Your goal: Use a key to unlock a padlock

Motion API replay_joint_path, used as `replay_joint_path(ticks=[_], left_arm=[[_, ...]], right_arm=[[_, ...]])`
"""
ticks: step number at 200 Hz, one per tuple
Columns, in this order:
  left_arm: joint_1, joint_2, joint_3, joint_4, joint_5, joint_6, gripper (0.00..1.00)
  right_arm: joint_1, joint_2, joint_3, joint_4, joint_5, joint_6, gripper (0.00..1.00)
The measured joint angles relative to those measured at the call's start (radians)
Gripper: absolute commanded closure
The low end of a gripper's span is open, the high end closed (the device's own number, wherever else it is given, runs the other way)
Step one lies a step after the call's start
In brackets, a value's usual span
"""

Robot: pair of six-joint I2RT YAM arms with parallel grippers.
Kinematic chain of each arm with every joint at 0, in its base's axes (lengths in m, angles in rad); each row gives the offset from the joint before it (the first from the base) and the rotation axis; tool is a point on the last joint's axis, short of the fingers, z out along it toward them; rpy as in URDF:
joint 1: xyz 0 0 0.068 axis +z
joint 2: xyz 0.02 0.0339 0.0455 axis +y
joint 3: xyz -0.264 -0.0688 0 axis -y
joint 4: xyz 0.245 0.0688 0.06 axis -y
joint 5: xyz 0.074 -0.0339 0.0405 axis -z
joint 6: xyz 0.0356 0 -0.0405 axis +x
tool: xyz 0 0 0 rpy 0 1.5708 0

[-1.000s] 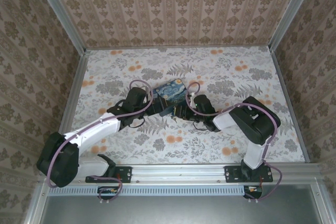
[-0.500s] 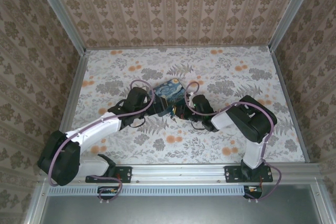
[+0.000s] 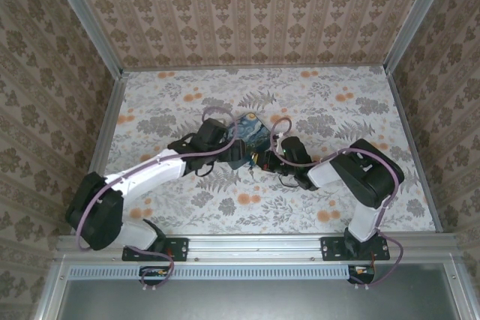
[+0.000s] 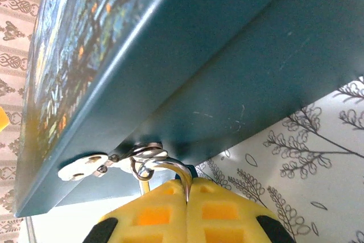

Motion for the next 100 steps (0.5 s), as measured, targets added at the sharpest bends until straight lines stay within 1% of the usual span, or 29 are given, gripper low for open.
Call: replay_joint_path(ticks=[27,52,100], left_arm=[[-0.034,0.061,0.058,-0.039,-0.076,0.026,0.00],[-0.044,0.108,0.097,-0.068,-0.132,0.037,0.00],[-0.047,0.168,0.125,-0.084,-0.196,0.040,0.00]], right_arm=[[-0.002,-0.023,-0.010,-0.019,0.000,0.000,1.00],[-0.006,-0.032,-0.013,-0.033,0.000,0.000,1.00],[-0.006,-0.033,-0.016,-0.033,0.000,0.000,1.00]])
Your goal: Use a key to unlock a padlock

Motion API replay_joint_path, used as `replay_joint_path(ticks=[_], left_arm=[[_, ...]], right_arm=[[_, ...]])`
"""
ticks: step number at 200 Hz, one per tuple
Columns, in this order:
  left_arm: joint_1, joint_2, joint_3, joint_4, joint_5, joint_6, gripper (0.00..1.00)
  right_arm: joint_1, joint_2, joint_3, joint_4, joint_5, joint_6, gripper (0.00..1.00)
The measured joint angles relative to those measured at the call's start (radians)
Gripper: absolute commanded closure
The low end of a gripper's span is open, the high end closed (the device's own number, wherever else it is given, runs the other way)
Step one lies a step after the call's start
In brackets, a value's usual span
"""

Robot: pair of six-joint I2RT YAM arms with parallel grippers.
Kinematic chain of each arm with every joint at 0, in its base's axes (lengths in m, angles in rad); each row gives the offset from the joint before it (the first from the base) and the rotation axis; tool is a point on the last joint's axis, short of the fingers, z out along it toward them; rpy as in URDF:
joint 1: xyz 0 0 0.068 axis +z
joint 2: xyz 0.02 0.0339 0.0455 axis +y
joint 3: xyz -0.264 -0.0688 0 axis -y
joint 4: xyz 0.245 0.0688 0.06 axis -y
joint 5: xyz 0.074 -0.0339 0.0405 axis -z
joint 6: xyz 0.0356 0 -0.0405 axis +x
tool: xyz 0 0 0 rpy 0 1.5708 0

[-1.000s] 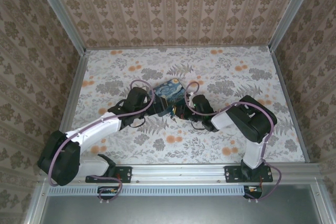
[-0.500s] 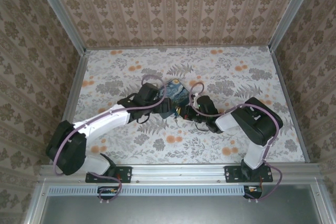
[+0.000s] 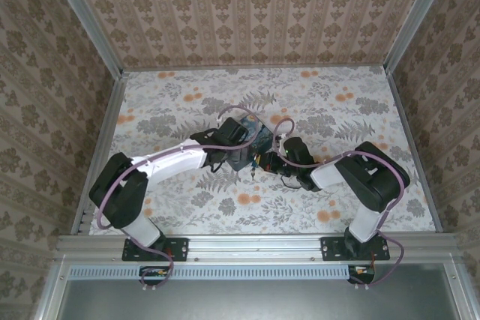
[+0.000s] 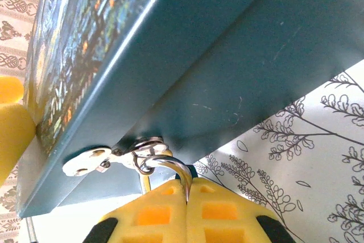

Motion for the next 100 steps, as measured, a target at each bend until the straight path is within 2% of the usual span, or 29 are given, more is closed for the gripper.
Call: replay_joint_path(ticks=[100], left_arm=[[-0.013,0.030,0.011,0.023,-0.045,0.000,0.00]], right_arm=[[-0.015,0.000,0.000,0.000,-0.016,0.039,1.00]])
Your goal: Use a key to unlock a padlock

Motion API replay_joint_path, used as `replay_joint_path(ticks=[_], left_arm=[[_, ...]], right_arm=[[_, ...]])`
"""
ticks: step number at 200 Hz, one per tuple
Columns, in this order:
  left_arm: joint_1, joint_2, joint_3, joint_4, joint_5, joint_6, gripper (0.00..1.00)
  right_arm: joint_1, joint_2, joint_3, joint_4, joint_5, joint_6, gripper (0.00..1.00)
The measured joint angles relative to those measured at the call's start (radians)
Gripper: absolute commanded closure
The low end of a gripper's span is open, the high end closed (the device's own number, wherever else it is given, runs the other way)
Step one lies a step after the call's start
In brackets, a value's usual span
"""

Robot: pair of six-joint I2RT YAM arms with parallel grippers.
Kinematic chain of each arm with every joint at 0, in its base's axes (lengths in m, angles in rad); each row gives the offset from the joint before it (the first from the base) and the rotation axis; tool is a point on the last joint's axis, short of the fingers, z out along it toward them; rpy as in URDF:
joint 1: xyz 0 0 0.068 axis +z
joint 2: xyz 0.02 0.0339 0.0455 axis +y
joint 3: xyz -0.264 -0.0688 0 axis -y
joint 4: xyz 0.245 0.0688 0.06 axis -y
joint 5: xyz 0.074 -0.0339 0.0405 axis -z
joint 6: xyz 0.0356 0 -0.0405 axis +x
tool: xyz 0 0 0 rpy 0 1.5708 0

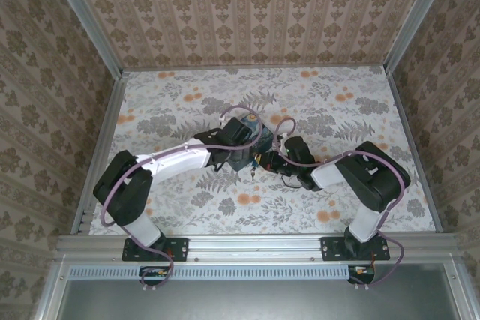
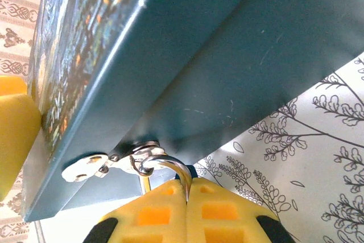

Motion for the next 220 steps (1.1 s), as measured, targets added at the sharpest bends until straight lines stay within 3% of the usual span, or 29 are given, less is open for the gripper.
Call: replay_joint_path(ticks=[220], left_arm=[[-0.011,0.024,-0.004,0.066,-0.030,0.000,0.00]], right_arm=[[-0.082,0.078,-0.019,0.175,-0.090,0.222,1.00]])
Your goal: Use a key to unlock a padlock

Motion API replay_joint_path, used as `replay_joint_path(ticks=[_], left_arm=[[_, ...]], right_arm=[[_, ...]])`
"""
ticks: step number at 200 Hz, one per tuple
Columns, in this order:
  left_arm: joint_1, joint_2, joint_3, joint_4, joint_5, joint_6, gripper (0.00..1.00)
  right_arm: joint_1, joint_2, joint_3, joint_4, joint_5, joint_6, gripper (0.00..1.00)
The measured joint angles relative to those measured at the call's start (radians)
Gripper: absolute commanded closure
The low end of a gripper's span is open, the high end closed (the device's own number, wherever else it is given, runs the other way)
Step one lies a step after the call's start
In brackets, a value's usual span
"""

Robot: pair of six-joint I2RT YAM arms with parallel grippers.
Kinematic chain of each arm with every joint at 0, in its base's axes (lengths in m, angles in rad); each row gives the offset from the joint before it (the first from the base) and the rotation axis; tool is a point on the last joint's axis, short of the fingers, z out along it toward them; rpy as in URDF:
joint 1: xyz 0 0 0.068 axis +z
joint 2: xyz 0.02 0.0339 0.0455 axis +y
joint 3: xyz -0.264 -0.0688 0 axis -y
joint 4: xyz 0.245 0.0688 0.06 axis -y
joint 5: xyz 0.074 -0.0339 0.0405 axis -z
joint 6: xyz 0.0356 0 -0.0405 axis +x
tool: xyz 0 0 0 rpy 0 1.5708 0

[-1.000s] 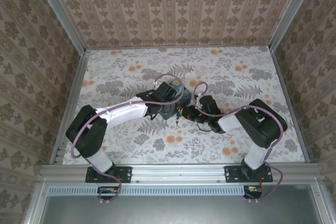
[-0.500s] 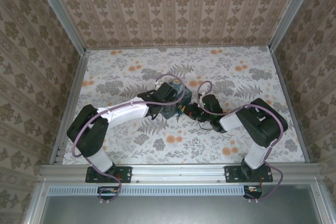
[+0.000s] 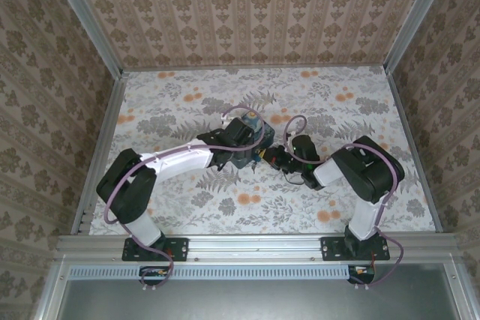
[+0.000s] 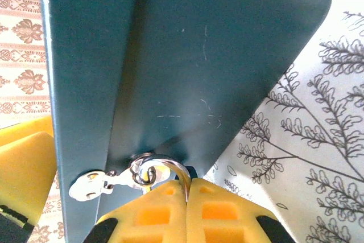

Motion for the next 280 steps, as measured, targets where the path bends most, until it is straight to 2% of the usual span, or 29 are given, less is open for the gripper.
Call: replay_joint_path(ticks=[72,120,184,280], left_arm=[[-0.004,0.016,0.000,0.034,-0.015,0.000,0.01],[-0.008,0.030,0.004,0.052,-0.039,-0.003,0.02],[-0.014,0.051,0.021,0.059,-0.057,-0.005,0.02],[-0.026,0.065,0.027,0.085,-0.052,-0.007,0.02]], right_arm=[[-0.018,-0.048,0.093,-0.255,0.001,-0.086,1.00],[-0.032,-0.048,0.154,-0.365,0.000,-0.090,1.00],[-0.052,-0.048,0.274,-0.595,0.002,-0.095,1.00],[-0.172,-0.048,0.330,-0.731,0.028,-0.158,1.00]])
